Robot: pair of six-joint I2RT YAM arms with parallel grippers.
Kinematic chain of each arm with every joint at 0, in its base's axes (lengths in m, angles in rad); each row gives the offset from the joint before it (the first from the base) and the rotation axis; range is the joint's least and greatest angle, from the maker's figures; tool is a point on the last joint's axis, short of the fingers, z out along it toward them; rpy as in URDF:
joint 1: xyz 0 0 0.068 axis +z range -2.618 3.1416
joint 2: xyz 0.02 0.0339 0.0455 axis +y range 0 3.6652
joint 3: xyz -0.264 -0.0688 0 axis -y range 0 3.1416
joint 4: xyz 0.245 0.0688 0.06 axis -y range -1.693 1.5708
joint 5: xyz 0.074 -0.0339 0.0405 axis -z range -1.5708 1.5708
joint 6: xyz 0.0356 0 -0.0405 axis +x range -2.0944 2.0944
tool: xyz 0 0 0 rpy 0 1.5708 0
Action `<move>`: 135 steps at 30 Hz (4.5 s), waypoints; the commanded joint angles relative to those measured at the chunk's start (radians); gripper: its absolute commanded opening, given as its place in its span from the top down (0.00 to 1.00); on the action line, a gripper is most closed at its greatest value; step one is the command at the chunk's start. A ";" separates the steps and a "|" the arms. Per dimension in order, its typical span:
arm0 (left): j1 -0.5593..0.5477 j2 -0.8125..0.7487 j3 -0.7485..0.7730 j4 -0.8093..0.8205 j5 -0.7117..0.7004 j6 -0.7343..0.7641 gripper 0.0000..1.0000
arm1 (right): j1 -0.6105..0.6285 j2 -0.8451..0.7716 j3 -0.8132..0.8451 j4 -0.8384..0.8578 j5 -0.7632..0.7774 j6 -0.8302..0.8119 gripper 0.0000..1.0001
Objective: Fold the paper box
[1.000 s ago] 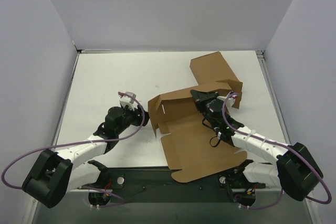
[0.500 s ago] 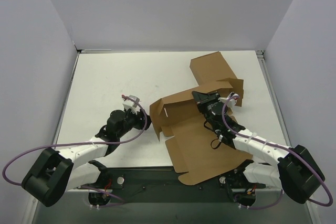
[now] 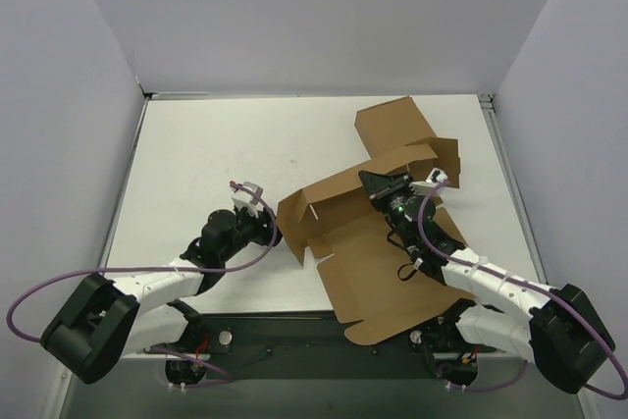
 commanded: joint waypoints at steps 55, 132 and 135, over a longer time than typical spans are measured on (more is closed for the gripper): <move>-0.295 0.077 0.372 -0.248 -0.248 0.255 0.28 | -0.043 -0.003 0.014 -0.128 -0.104 -0.118 1.00; -0.382 0.180 0.153 0.057 -0.192 0.005 0.26 | -0.052 -0.129 -0.116 -0.077 -0.072 -0.144 1.00; -0.438 0.196 0.151 0.072 -0.280 0.028 0.25 | -0.052 -0.170 -0.147 -0.086 -0.066 -0.147 1.00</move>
